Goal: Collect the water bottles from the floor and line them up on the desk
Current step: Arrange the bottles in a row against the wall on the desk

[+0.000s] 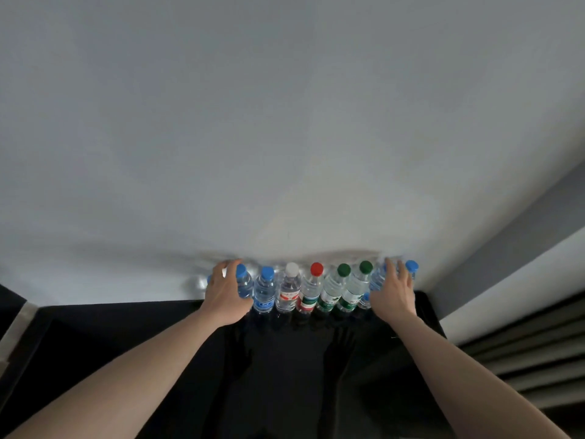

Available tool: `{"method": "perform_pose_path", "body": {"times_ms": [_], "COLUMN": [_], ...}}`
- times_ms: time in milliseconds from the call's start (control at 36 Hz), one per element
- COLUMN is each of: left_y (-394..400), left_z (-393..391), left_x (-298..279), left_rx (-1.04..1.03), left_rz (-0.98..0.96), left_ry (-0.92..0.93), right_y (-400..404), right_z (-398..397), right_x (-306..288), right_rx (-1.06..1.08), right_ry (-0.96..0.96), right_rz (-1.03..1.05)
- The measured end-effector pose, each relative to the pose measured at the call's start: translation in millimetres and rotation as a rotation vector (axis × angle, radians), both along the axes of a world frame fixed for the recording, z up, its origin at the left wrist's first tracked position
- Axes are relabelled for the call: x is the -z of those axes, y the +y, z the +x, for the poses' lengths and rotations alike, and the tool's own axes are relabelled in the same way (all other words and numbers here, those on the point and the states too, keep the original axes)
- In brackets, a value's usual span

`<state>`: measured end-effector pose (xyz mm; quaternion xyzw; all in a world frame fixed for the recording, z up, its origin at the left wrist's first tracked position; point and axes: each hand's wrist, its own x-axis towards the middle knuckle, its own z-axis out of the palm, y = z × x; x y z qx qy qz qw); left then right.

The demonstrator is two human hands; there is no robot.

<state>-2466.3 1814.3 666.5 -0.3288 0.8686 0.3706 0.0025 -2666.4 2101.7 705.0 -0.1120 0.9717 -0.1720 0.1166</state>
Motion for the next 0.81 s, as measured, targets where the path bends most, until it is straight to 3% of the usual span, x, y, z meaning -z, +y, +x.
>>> {"method": "perform_pose_path", "body": {"times_ms": [222,444,583,806], "left_y": [7,11,13,29], "left_z": [-15,-25,-20,-6], "left_x": [4,-2,-10,-12], "left_rx": [-0.100,-0.091,-0.085,0.243], "left_rz": [0.002,-0.011,0.005,-0.388], "left_ry": [-0.085,-0.180,-0.144,-0.185], "right_y": [32,38,42,39], "right_z": [-45,-61,-56,-37], "right_x": [4,11,12,14], "right_rx": [0.086,0.069,0.049,-0.084], "right_ry": [-0.136,-0.159,-0.135,-0.100], "right_rz": [-0.029,-0.093,-0.069,0.018]}}
